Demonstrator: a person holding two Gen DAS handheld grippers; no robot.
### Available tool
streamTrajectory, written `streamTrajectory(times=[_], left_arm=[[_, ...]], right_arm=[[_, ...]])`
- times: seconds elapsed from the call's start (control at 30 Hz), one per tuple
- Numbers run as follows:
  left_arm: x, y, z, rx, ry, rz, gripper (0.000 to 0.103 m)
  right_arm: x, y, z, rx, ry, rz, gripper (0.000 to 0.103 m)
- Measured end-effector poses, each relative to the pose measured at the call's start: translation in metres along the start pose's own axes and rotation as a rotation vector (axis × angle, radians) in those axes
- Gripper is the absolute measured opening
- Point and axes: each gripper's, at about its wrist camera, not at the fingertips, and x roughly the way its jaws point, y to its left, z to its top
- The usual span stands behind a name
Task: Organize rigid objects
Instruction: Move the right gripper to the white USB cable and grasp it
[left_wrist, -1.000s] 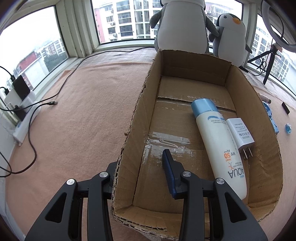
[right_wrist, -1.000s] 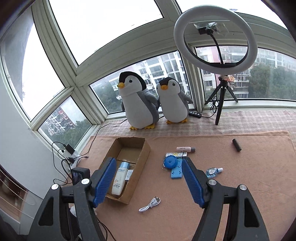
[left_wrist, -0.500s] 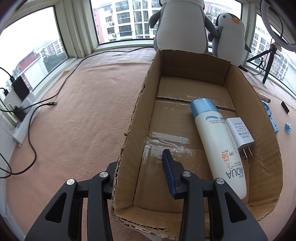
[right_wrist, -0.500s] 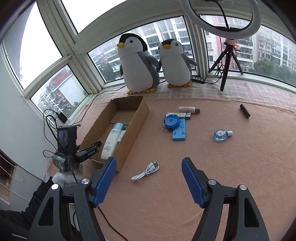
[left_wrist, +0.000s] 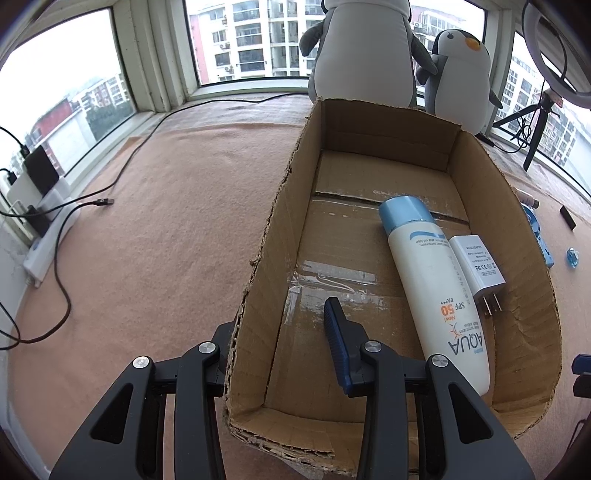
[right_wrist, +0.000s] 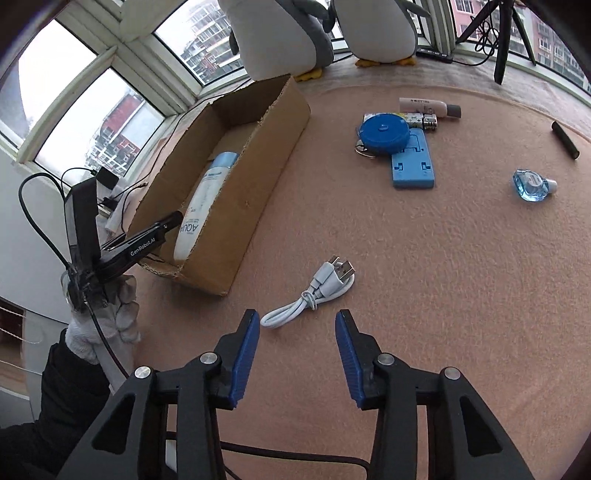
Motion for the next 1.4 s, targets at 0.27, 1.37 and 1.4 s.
streamTrajectory(times=[0.27, 1.37, 1.4], left_arm=[[0.0, 0.001, 0.0, -0.005, -0.001, -0.005, 0.036], [0.001, 0.002, 0.0, -0.03, -0.003, -0.033, 0.036], [0.001, 0.002, 0.0, -0.03, -0.003, -0.032, 0.036]], right_arm=[[0.019, -0.002, 0.001, 0.067, 0.045, -0.012, 0.038], [0.046, 0.022, 0.033, -0.13, -0.024, -0.257, 0.022], [0.044, 0.021, 0.032, -0.124, -0.029, -0.255, 0.022]])
